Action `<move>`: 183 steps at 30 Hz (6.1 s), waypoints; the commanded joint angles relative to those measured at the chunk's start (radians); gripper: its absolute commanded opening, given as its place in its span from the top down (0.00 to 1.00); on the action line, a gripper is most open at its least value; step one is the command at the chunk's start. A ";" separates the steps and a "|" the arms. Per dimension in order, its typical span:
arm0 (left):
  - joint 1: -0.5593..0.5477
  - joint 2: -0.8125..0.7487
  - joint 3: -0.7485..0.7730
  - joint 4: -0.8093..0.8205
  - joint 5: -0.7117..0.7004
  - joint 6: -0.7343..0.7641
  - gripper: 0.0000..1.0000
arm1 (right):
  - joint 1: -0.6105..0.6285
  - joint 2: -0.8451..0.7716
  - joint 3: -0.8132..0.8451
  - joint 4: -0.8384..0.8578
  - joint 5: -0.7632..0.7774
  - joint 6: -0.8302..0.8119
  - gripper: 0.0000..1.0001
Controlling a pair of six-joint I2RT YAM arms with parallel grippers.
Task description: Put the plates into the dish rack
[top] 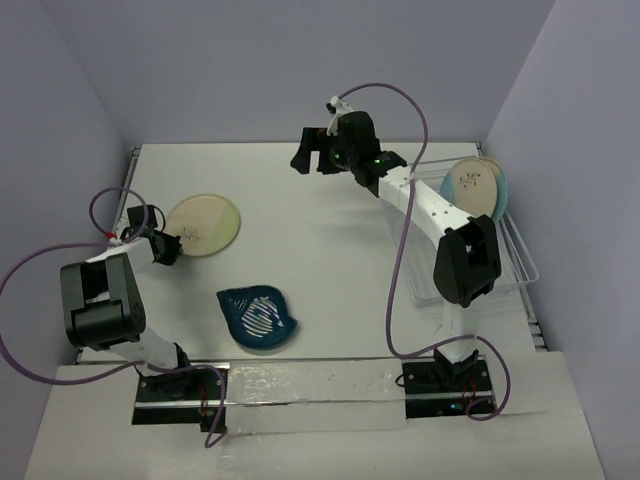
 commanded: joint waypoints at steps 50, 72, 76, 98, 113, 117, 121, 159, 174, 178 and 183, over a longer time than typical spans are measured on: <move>-0.431 0.132 0.060 0.021 0.107 0.249 1.00 | 0.096 0.471 0.248 -0.236 -0.137 0.217 0.05; -0.441 0.153 0.062 0.075 0.161 0.249 1.00 | 0.101 0.171 -0.048 0.201 -0.450 0.255 0.46; -0.441 0.154 0.062 0.086 0.169 0.253 1.00 | 0.116 0.173 -0.086 0.231 -0.457 0.239 0.46; -0.443 0.002 0.087 0.076 0.133 0.259 0.72 | 0.153 0.061 -0.099 0.131 -0.034 0.086 0.99; -0.442 -0.393 0.061 -0.034 -0.113 0.237 0.01 | -0.104 -0.339 0.051 -0.092 0.142 -0.317 1.00; -0.442 -0.408 0.083 -0.080 -0.163 0.232 0.01 | -0.249 -0.406 0.073 -0.171 0.102 -0.372 1.00; -0.442 -0.427 0.078 -0.092 -0.170 0.233 0.01 | -0.342 -0.450 0.063 -0.277 0.188 -0.525 1.00; -0.442 -0.375 0.153 -0.222 -0.242 0.245 0.01 | -0.651 -0.301 -0.098 -0.247 0.111 -0.818 1.00; -0.442 -0.341 0.176 -0.232 -0.243 0.247 0.01 | -0.653 -0.224 -0.143 -0.185 0.161 -0.823 1.00; -0.442 -0.326 0.181 -0.226 -0.235 0.249 0.01 | -0.653 -0.211 -0.145 -0.183 0.157 -0.834 1.00; -0.442 -0.312 0.182 -0.229 -0.231 0.249 0.01 | -0.655 -0.204 -0.156 -0.182 0.144 -0.835 1.00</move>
